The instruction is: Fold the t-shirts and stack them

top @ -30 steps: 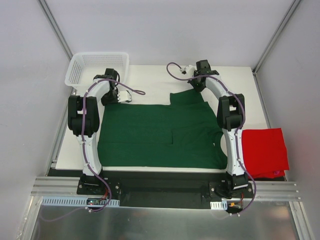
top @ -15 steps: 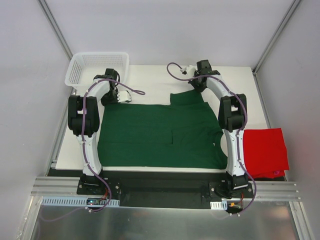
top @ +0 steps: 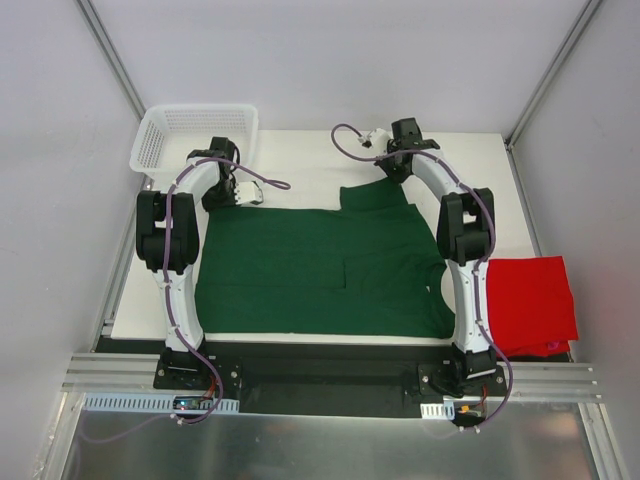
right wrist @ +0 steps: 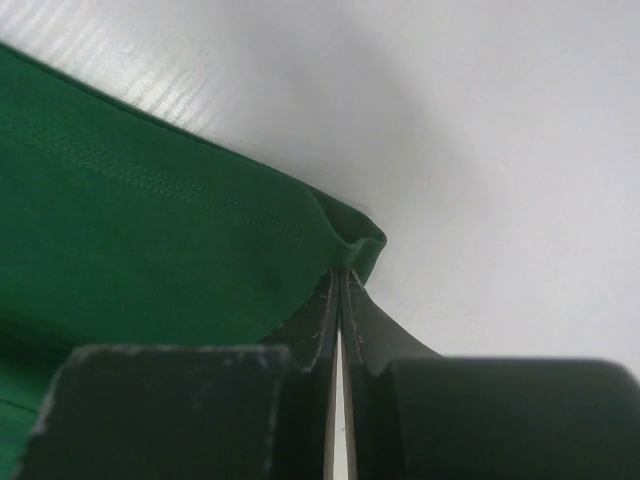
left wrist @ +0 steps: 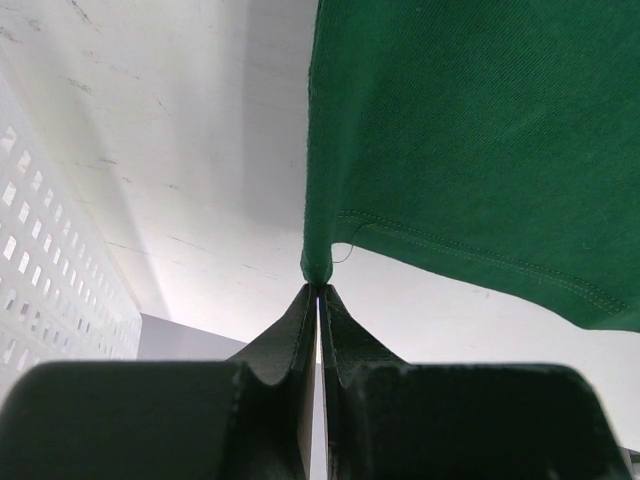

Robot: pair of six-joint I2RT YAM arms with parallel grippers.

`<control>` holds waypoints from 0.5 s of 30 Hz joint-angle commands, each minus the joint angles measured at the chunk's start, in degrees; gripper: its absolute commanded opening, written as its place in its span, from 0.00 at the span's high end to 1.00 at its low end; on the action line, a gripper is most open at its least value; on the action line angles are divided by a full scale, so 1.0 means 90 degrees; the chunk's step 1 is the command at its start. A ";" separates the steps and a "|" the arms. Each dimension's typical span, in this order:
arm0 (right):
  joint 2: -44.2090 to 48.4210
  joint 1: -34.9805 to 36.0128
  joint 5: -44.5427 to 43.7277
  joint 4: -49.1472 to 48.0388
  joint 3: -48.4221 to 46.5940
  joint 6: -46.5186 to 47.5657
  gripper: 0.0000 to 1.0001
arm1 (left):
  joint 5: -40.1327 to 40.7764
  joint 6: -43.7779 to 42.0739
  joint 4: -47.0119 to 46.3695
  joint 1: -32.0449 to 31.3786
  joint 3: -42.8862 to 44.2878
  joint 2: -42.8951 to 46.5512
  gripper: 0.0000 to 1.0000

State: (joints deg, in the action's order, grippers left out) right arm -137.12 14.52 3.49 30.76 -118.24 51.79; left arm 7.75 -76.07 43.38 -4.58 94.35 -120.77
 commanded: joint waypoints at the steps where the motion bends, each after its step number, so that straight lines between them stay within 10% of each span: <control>1: 0.0996 0.0095 0.0081 0.0019 0.0041 0.0085 0.99 | 0.0038 -0.0014 0.0229 -0.0058 -0.0024 0.0323 1.00; 15: 0.1953 0.0163 -0.0114 0.0029 0.0559 0.0320 0.99 | 0.0155 -0.0111 0.0229 -0.0058 -0.0219 0.0713 1.00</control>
State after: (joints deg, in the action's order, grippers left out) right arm -123.81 15.81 3.25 30.70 -114.80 53.47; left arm 7.84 -76.07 43.38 -4.58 93.12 -119.52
